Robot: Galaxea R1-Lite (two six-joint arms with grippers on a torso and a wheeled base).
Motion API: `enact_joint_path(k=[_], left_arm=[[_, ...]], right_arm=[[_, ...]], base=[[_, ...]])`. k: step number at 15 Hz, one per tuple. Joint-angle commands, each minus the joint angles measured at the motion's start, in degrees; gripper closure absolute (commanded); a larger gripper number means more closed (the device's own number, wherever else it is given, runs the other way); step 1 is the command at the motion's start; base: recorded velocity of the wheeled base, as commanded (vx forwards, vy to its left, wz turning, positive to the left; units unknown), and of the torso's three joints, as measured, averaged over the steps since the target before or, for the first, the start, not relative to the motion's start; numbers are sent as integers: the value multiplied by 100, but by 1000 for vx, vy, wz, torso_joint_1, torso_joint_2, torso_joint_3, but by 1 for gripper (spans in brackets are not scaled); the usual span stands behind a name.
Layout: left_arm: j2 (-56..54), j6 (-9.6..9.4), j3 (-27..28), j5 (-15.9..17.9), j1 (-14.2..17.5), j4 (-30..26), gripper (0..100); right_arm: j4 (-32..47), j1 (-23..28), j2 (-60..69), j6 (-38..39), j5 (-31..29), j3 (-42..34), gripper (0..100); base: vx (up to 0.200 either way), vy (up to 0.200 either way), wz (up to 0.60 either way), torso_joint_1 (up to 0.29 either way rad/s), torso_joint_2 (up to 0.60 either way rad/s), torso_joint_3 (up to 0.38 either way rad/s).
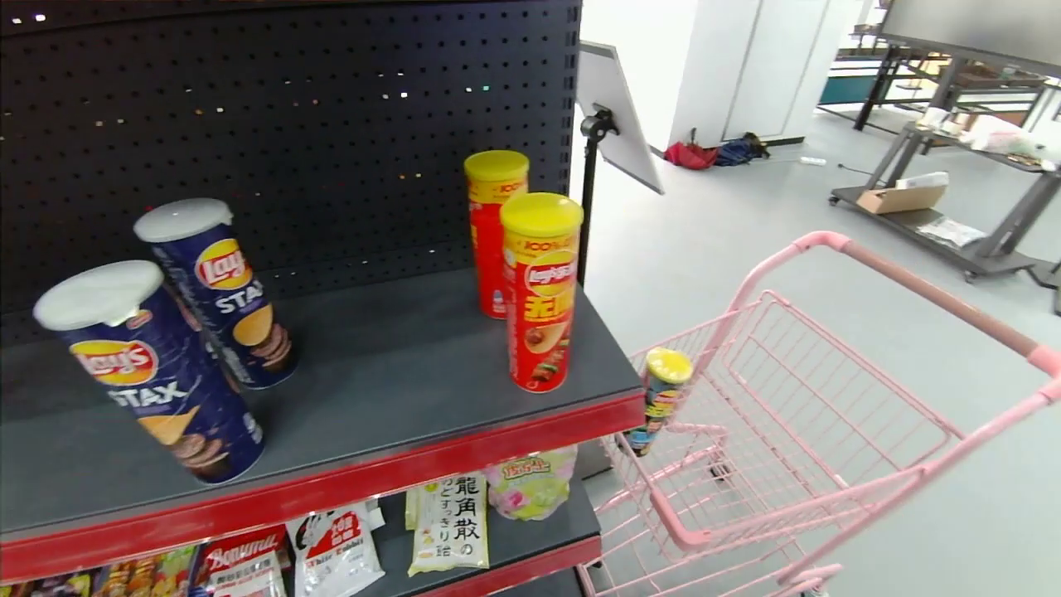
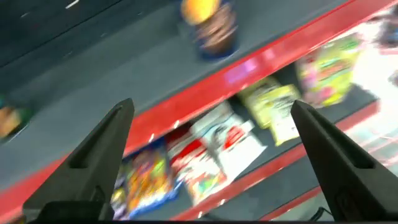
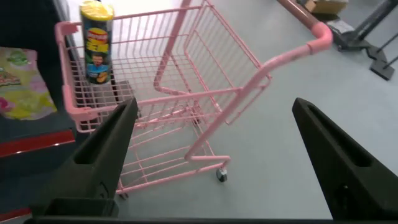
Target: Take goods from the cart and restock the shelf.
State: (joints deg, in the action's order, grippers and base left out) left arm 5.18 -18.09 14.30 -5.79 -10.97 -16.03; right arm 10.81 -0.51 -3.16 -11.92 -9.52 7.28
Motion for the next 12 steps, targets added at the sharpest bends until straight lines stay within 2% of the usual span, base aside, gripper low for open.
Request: enact_joint_path(k=[1, 5, 12], left_arm=[[9, -1, -24, -1, -1, 3, 0], [9, -1, -59, -1, 7, 3, 0], [9, -1, -59, -1, -1, 3, 0]], right_arm=[[0, -2, -9, -3, 12, 2, 0], [0, 7, -1, 23, -32, 2, 0], [0, 7, -1, 58, -32, 2, 0]], base=[[0, 0, 0, 0, 0, 0], [0, 0, 0, -7, 19, 15], [0, 0, 0, -133, 350, 208]])
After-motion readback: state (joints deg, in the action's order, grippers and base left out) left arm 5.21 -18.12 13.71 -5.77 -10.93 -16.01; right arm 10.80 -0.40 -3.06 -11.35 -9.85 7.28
